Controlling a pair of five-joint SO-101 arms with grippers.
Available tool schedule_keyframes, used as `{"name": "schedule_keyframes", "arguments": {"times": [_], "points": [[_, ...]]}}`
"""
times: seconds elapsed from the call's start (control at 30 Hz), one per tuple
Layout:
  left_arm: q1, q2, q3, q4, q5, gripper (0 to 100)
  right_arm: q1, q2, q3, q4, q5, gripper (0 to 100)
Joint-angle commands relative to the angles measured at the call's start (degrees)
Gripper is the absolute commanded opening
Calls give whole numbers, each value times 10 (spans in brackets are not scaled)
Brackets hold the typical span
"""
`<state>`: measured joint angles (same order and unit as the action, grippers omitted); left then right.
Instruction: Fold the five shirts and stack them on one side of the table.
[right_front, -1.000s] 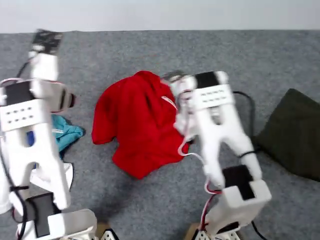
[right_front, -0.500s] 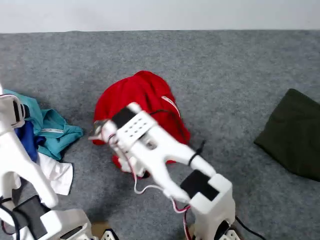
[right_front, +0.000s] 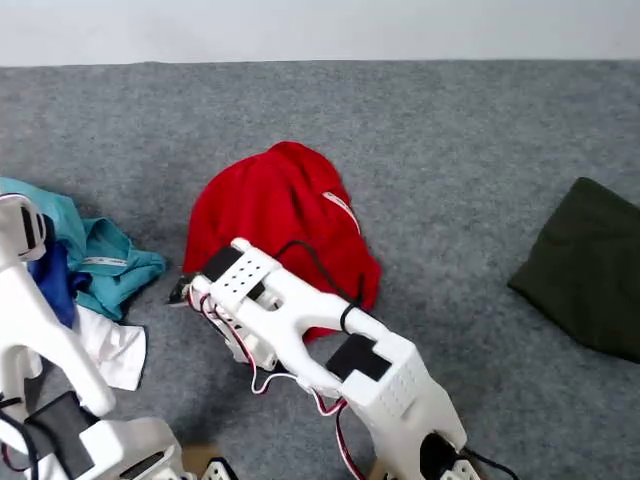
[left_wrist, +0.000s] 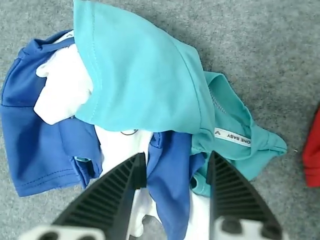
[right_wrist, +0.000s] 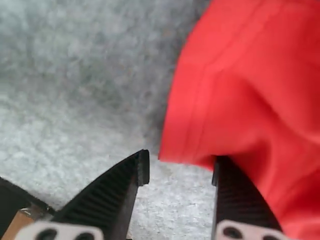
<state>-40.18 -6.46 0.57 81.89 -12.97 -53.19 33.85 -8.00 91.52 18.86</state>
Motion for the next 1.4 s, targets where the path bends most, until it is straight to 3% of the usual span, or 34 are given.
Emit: {"name": "schedule_keyframes", "arguments": {"times": [0.0, 0.13, 0.4, 0.73, 1.07, 1.37], "points": [[-3, -6, -3, 3, -2, 195, -5, 30, -44, -7, -7, 190], [-3, -6, -3, 3, -2, 195, 1, 59, -94, 19, -8, 13], [-1, -7, -4, 3, -2, 195, 73, 29, -244, 116, -31, 9], [32, -7, -6, 6, -2, 195, 214, -222, -243, 116, 7, 9], [222, -3, 6, 61, -47, 196, 407, -410, -243, 115, 8, 9], [386, -2, 98, 36, -105, 200, 621, -436, -246, 89, 88, 9]]}}
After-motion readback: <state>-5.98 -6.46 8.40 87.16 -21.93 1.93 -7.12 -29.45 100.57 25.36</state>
